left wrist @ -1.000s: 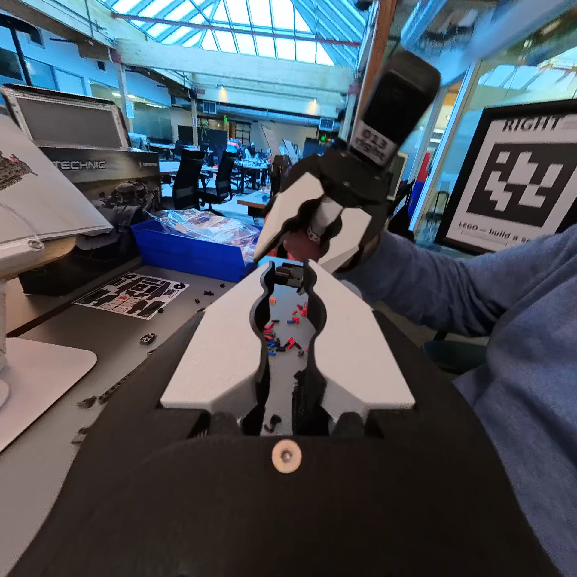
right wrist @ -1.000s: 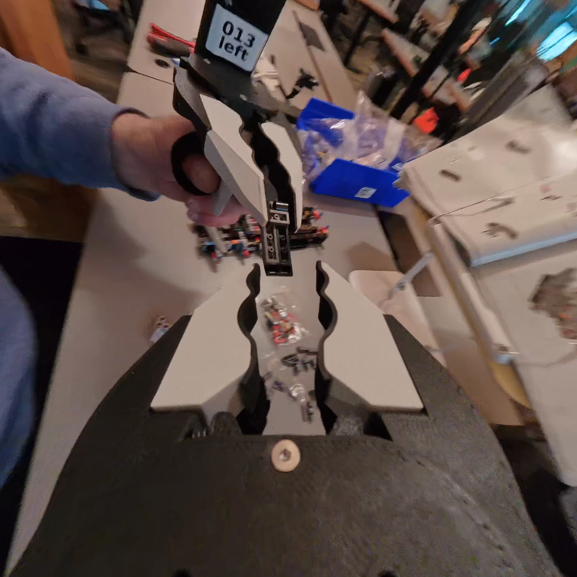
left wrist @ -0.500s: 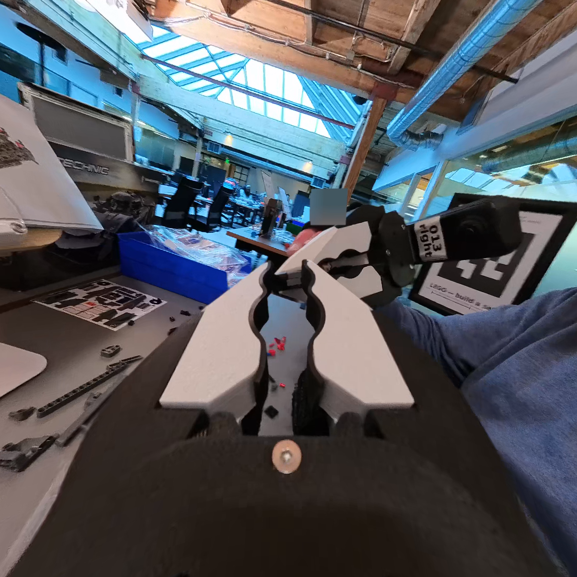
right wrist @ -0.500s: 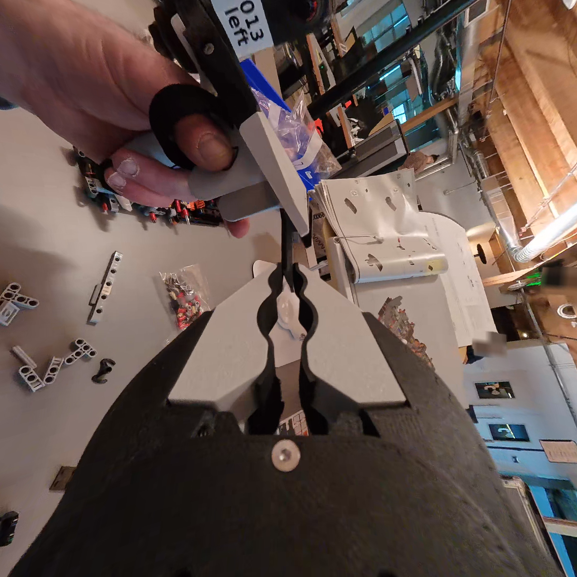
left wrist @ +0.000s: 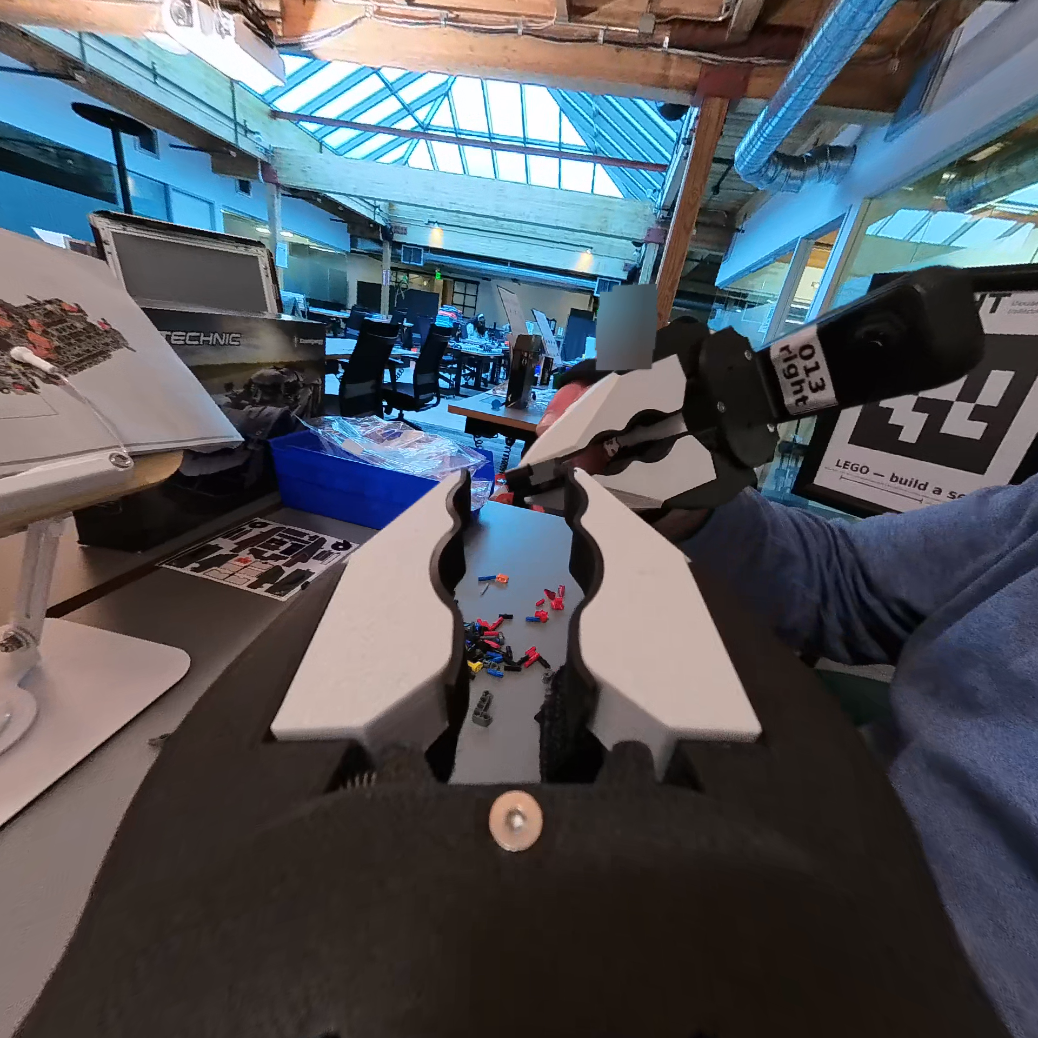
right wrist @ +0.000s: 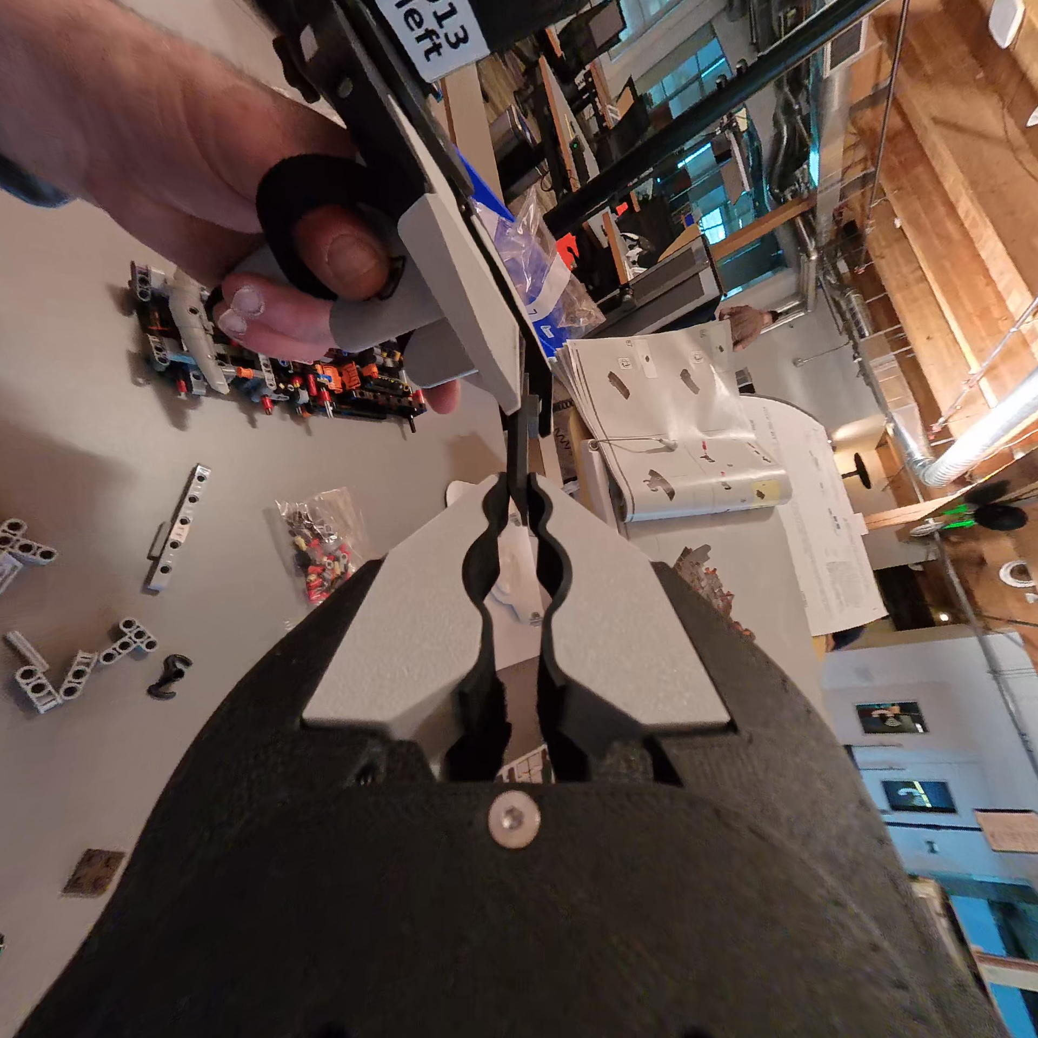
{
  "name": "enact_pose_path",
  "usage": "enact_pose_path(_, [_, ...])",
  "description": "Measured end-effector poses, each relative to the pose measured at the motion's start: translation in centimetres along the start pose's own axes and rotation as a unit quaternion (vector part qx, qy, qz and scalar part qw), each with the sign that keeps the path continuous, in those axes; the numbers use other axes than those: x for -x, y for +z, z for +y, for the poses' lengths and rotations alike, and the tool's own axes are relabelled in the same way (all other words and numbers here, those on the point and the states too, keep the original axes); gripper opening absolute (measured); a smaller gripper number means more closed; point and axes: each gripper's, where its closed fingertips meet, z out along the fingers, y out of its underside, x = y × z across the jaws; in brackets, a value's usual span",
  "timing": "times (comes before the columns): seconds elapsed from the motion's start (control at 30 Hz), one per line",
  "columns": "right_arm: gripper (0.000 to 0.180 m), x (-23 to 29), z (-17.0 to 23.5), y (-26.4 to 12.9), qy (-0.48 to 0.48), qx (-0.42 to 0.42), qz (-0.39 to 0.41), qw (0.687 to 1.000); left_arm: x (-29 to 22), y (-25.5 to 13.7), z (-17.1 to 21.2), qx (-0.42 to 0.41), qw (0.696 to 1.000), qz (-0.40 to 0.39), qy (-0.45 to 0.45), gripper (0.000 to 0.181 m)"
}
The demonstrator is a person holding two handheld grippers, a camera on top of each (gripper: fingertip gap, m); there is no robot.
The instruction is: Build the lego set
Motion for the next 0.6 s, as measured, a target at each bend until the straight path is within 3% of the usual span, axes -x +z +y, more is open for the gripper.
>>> enact_pose_path(0.13, [0.003, 0.2, 0.0, 0.0, -0.016, -0.002, -0.009, 1.000, -0.2, 0.0, 0.2, 0.015, 0.999, -0.002, 0.033, 0.032])
enact_pose_path(0.23, [0.003, 0.0, 0.0, -0.1, -0.016, -0.004, -0.016, 1.000, -0.2, 0.0, 0.9, 0.052, 0.991, -0.024, 0.120, 0.031])
enact_pose_path(0.43, [0.003, 0.3, -0.3, -0.3, -0.026, -0.014, -0.037, 0.999, -1.2, -0.6, 0.0, 0.092, 0.932, -0.084, 0.339, 0.027])
enact_pose_path(0.6, [0.003, 0.9, -1.1, -0.5, -0.037, -0.029, -0.066, 0.997, -2.0, -0.6, 0.9, 0.153, 0.882, -0.090, 0.438, 0.024])
